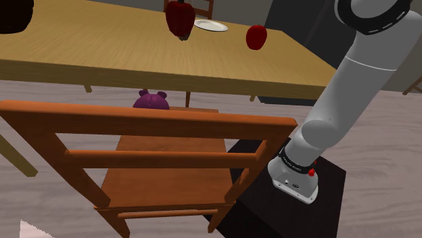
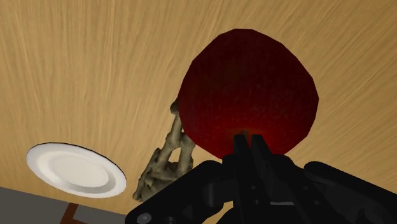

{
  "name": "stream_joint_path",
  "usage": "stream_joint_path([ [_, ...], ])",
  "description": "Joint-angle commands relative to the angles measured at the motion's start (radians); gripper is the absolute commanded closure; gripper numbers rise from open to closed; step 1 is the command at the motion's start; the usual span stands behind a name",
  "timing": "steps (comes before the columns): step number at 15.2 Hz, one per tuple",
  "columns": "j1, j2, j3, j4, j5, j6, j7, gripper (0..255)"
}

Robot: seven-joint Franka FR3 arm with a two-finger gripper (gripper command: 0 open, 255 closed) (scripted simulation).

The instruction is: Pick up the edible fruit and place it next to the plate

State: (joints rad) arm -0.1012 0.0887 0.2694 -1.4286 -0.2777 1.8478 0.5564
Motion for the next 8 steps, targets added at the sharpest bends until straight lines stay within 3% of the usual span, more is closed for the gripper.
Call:
stream_joint_path([
  [1,0.002,0.011,0.001,0.042,-0.002,-0.031,-0.006,255],
  [3,0.004,0.020,0.002,0.070,-0.004,-0.051,-0.009,255],
  [8,-0.068,0.005,-0.048,0.047,0.046,-0.013,-0.128,255],
])
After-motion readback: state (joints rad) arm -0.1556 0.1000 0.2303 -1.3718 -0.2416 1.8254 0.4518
